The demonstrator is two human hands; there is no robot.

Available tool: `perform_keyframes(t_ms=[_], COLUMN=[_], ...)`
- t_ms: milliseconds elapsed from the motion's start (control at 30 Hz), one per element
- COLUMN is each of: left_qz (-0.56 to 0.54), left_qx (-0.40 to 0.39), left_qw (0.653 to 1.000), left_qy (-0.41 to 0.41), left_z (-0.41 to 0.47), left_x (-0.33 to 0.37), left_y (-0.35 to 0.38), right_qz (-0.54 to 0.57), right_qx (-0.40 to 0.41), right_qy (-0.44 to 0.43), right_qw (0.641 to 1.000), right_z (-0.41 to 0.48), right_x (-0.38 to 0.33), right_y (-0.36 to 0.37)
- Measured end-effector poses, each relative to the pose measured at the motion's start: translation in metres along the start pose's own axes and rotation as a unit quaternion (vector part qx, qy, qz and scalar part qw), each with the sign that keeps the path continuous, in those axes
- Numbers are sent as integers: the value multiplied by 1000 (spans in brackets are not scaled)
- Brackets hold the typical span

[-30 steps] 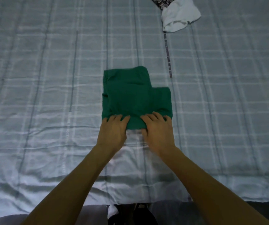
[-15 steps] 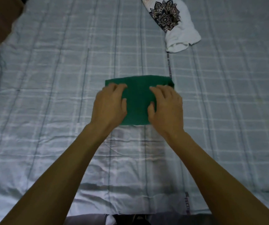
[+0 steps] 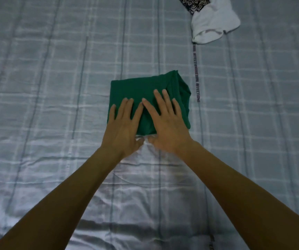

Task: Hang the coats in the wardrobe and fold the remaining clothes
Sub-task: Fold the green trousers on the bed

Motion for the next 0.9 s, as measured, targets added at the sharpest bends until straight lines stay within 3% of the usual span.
perform_keyframes(t_ms=[167, 400, 667, 900], left_qz=[6, 10, 4, -4], left_qx=[-31, -9, -13, 33], left_qw=[999, 999, 999, 999], left_qy=[1, 38, 39, 25], left_z=[20, 28, 52, 58], left_x=[-7, -15, -24, -43], left_y=[27, 34, 16, -56], right_qz=[-116, -86, -47, -30], right_qx=[-84, -111, -83, -11], right_qy=[-8, 21, 85, 71], right_qw=[990, 990, 992, 997], right_z=[33, 32, 45, 69], right_x=[15, 21, 6, -19], right_y=[27, 38, 11, -51])
Point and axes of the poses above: each hand's wrist, its own z-axis towards the middle knuckle, its own y-axis out of the palm, x = y × z, the point moved 8 cm from there along z, towards the middle knuckle, and after that the axes turned 11 degrees about y, right-handed, at the moved point
